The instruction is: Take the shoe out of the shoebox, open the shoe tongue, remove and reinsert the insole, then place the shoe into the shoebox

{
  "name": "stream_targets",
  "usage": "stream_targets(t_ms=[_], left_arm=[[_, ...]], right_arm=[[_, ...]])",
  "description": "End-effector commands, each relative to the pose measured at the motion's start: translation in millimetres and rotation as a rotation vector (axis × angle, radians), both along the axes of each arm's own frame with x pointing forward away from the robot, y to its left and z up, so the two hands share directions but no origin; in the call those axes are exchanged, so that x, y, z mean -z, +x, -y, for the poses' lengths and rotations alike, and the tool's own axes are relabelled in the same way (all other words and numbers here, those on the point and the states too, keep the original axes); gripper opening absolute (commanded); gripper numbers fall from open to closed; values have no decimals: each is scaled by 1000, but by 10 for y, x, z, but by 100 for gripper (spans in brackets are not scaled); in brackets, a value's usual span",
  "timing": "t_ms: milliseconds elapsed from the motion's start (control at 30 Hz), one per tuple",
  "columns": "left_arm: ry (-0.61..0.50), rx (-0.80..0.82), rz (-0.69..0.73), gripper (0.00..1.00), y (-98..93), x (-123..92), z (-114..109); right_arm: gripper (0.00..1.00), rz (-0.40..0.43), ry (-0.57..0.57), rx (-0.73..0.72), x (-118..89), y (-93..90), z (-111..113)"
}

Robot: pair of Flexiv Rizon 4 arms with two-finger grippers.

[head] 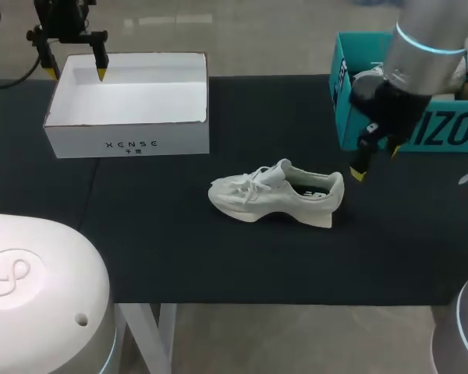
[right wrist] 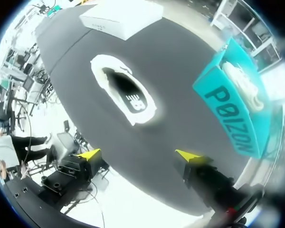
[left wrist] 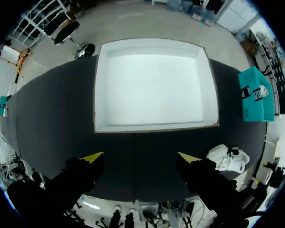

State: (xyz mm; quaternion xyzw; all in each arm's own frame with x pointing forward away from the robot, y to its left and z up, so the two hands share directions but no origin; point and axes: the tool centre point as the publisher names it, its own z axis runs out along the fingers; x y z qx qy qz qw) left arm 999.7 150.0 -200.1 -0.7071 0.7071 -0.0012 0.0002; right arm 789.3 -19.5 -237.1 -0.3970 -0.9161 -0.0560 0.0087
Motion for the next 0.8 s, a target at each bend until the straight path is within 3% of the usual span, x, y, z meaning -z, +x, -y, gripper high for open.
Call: stream_targets(t_ms=[33,133,167,633,800], left_arm=[[1,0,-2,100,3,-2,0],[1,0,-2,100,3,-2,0],[1,0,-2,100,3,-2,0],[1,0,-2,100,3,-2,0],[1,0,-2,100,3,-2,0]], right_arm=[[100,314,182,-363,78,22,77],[100,352,262,-496,96,69,88],[100,305,173,-501,128,107,85],[100,305,173,-501,128,107,85],[100,445,444,-374,437,202,96]])
